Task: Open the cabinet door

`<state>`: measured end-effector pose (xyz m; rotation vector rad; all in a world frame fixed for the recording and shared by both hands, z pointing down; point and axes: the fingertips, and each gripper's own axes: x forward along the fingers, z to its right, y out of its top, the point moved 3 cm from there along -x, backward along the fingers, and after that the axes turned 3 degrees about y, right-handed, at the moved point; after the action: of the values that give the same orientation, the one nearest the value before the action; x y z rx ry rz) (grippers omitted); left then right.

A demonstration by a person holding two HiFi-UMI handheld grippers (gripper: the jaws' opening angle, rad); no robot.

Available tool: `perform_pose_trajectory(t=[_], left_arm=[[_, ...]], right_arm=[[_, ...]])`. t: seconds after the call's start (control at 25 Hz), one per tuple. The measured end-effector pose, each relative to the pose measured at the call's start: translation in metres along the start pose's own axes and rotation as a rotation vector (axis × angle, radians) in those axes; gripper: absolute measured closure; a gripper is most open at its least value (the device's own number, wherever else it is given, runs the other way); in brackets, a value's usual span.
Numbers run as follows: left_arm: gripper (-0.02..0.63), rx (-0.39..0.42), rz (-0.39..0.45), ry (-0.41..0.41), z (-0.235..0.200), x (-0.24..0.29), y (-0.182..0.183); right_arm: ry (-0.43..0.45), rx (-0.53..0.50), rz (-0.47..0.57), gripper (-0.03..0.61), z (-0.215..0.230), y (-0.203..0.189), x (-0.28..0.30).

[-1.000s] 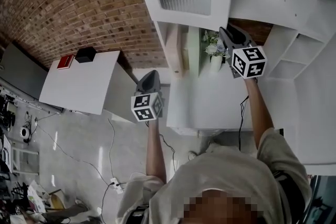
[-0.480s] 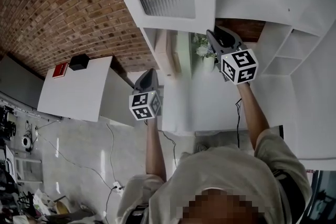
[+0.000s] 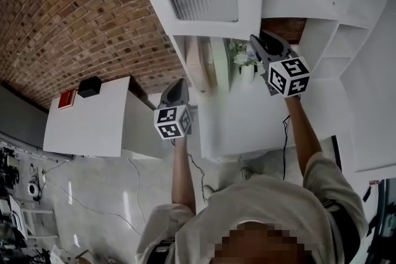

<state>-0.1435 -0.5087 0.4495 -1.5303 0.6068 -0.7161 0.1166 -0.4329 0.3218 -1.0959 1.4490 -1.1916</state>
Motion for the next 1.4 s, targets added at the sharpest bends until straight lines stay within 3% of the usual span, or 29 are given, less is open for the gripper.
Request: perform_pose_trajectory(t=[0.28,0.6,1.4], left_arm=[[0.588,0.016,0.008,-0.08,-0.034,-0.023,0.005],[0.588,0.013,0.01,-0.143,-0.051,-0.048,0.002],[0.588,0.027,0.035,-0.207,-0.069,-0.107,0.007]], right_arm=[[-0.133,-0.002,-0.011,0.459,-0.033,0.002,-0.018],[-0.22,-0.017,-0.025,0.46,-0.07,0.007,-0.038],[-0.263,-0.075,-0.021,0.483,-0.176,0.021,-0.062]])
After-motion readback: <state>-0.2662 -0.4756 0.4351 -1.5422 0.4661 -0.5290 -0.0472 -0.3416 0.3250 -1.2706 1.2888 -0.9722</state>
